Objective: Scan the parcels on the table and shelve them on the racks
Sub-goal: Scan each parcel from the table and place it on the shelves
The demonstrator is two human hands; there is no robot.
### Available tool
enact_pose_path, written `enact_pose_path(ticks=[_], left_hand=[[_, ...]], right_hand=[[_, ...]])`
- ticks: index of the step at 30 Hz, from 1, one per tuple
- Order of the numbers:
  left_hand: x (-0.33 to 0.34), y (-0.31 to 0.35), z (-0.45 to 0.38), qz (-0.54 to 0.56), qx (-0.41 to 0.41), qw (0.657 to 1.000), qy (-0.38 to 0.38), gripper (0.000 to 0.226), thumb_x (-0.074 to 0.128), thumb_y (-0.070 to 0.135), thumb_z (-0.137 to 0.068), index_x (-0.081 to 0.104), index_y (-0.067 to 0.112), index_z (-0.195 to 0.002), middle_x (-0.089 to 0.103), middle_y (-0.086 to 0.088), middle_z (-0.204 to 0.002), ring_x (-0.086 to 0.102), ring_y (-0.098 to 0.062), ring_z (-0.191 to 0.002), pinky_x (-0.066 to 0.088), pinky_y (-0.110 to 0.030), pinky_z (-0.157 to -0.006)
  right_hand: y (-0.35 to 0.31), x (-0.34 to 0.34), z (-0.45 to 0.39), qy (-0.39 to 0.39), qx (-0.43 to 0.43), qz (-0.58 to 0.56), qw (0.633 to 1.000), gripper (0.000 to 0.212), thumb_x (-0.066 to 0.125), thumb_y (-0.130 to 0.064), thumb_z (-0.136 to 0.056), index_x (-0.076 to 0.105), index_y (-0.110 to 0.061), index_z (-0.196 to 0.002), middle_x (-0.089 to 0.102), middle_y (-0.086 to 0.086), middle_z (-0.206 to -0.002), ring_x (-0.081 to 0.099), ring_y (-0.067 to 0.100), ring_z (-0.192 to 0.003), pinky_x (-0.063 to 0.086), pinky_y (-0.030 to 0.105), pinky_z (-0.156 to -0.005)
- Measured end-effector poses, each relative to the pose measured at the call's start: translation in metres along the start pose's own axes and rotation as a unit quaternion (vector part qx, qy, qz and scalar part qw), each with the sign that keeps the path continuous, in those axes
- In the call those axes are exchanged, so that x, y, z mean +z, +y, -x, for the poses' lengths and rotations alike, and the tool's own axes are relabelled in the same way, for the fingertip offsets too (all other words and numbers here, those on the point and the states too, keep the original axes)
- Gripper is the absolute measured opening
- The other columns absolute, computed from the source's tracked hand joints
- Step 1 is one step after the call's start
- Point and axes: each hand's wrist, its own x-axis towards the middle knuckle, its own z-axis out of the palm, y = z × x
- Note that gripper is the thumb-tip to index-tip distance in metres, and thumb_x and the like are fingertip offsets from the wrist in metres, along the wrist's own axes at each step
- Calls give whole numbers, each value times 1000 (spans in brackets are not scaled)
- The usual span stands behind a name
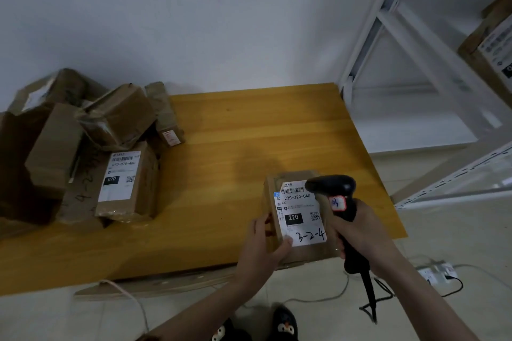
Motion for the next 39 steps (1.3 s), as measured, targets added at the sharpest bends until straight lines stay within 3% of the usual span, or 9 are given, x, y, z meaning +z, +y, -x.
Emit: enact_pose_path(ticks=[10, 14, 17, 21, 24, 29, 31, 35, 39], left_hand=[[-4, 0, -2, -23, -4, 1000, 4, 70, 67, 44, -84, 30, 32, -141, 38, 19, -130, 51, 8, -106, 51, -9, -73], [-5, 3, -1, -31, -13, 999, 4, 70, 68, 41, -84, 30, 30, -142, 38, 21, -128, 49, 11, -104, 48, -5, -71], [-5, 3, -3, -36, -23, 999, 0, 71, 68, 41, -84, 30, 30, -143, 40, 19, -131, 50, 10, -105, 49, -7, -73], [-7, 3, -4, -51, -29, 998, -12, 74, 67, 49, -82, 27, 34, -143, 39, 19, -132, 49, 9, -107, 51, -15, -84], [-8, 4, -5, -45, -38, 998, -24, 76, 67, 50, -81, 26, 35, -143, 36, 22, -130, 48, 5, -109, 53, -25, -91], [-12, 3, -9, -16, -48, 998, -44, 84, 69, 47, -81, 19, 35, -147, 33, 19, -132, 49, 3, -106, 53, -15, -76], [-14, 4, -9, 7, -57, 996, -68, 87, 68, 48, -81, 15, 37, -148, 33, 18, -135, 50, 2, -107, 52, -17, -80], [-17, 4, -2, 132, -55, 983, -118, 61, 67, 28, -88, 32, 39, -137, 56, 19, -121, 61, -2, -103, 54, -21, -84], [-52, 4, 17, 234, -91, 961, -116, 62, 76, 48, -70, 50, 34, -124, 66, 13, -114, 61, -9, -105, 56, -29, -87]], right_hand=[[91, -22, -98, 40, 81, 20, 996, 15, 50, 7, -88, 45, -4, -79, 46, 15, -56, 45, 23, -45, 43, 32, -45], [137, -13, -143, 12, 68, 53, 996, 22, 54, -24, -95, 49, -2, -96, 55, 14, -62, 52, 24, -46, 48, 33, -43], [214, -13, -203, -12, 55, 78, 995, 38, 57, -48, -83, 54, -14, -101, 67, 13, -79, 67, 30, -65, 57, 50, -56], [239, -7, -220, -19, 52, 74, 996, 29, 63, -31, -82, 53, -18, -105, 68, 11, -92, 68, 28, -80, 57, 54, -70], [205, -3, -193, -13, 58, 85, 995, 48, 67, -43, -77, 52, -14, -112, 66, 16, -104, 66, 31, -90, 56, 53, -77], [93, -6, -100, 181, -47, 136, 973, 61, 61, -51, -83, 48, -13, -129, 43, 15, -132, 41, 33, -122, 41, 48, -96], [63, 5, -69, 71, 15, -14, 997, 51, 54, -57, -84, 53, -26, -124, 49, 11, -133, 46, 29, -117, 39, 44, -99], [54, 32, -23, -48, 23, -91, 994, 116, 55, -91, -45, 37, -30, -143, 40, 2, -149, 40, 12, -128, 37, 32, -101], [22, 65, 19, -23, -41, -109, 993, 64, 62, -51, -82, 40, -38, -141, 44, -16, -139, 42, 6, -120, 44, 22, -88]])
